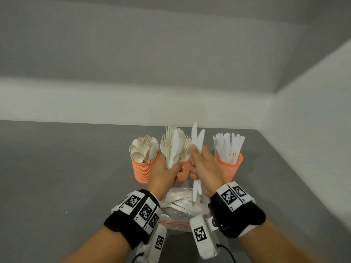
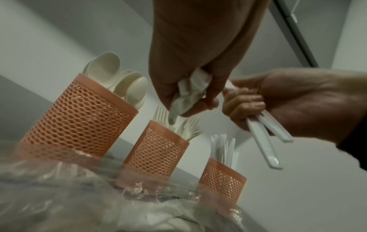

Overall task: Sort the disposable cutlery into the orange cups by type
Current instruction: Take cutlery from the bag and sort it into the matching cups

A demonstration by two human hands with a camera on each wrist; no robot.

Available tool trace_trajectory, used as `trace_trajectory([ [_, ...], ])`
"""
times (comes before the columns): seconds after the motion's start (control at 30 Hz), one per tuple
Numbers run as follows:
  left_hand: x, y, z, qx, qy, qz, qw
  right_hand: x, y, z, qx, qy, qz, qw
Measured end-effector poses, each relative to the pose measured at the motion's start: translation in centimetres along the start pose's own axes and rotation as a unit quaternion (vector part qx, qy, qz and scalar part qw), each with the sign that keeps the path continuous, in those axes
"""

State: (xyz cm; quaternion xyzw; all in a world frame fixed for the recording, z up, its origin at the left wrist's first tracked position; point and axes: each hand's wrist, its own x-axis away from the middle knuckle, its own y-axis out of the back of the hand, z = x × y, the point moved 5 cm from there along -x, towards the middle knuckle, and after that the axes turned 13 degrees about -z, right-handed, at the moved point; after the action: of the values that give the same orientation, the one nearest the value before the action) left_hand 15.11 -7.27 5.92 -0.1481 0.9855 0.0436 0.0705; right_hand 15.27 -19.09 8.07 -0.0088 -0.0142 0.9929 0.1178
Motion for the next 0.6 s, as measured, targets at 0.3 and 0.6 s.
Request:
trace_trajectory([
  [0.3, 0.7, -0.5, -1.3, -0.014, -0.042, 0.034, 0.998, 0.3, -1.3, 0.6, 0.161, 0.093, -0.027, 0.982],
  [0.6, 0.6, 0.5, -1.8, 0.096, 0.033, 0.128, 0.987, 0.9, -1.3, 0.4, 0.010, -0.016, 0.053, 0.998],
])
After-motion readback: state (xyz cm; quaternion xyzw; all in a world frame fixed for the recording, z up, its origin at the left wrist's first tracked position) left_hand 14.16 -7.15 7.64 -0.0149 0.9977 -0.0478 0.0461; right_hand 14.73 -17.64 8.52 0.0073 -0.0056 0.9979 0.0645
